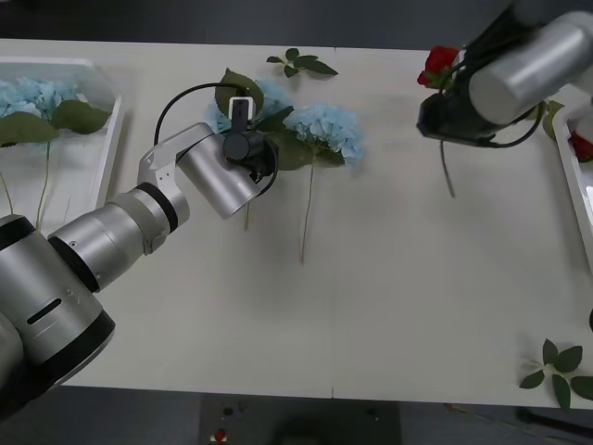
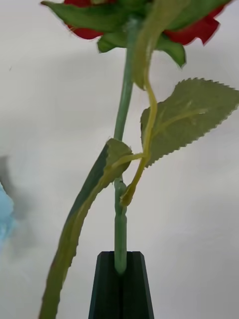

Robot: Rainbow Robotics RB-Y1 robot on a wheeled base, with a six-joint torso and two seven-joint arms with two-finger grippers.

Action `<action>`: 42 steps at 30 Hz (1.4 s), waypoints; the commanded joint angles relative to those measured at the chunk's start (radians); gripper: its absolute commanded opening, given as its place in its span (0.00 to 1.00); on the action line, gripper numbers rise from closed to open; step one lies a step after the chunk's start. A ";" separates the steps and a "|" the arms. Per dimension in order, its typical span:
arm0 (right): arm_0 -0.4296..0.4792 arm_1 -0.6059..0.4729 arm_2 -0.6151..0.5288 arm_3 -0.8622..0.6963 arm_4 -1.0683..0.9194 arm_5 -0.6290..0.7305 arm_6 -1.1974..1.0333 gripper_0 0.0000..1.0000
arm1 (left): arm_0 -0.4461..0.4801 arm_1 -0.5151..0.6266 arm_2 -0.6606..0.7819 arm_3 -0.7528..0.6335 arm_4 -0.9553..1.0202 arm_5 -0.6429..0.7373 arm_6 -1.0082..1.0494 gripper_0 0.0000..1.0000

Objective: Put the red flowers into the right box and the blue flowers into the left box

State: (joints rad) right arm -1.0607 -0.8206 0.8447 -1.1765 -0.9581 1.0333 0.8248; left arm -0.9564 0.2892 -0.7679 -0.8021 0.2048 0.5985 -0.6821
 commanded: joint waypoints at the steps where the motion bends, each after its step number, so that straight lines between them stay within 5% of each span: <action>1: -0.038 -0.109 -0.111 -0.038 -0.070 0.105 0.154 0.00 | -0.021 -0.001 0.010 -0.011 -0.010 0.003 0.001 0.00; 10: -0.173 -0.304 -0.174 -0.034 -0.182 0.399 0.462 0.00 | -0.022 0.062 0.050 -0.143 0.068 0.258 -0.123 0.00; 20: -0.234 -0.471 -0.162 0.132 -0.376 0.471 0.774 0.00 | -0.021 0.139 0.182 -0.378 0.202 0.570 -0.269 0.00; 31: -0.220 -0.526 -0.091 0.431 -0.415 0.442 1.074 0.00 | 0.061 0.272 0.449 -0.703 0.366 0.940 -0.464 0.00; 42: -0.033 -0.496 -0.093 0.587 -0.403 0.099 1.307 0.00 | 0.160 0.383 0.765 -0.959 0.458 1.262 -0.663 0.00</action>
State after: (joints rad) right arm -1.1372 -1.3335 0.7500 -0.6087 -1.3699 1.1685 2.0947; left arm -0.7923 0.6408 -0.0623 -1.7198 0.6520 1.8212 -1.2550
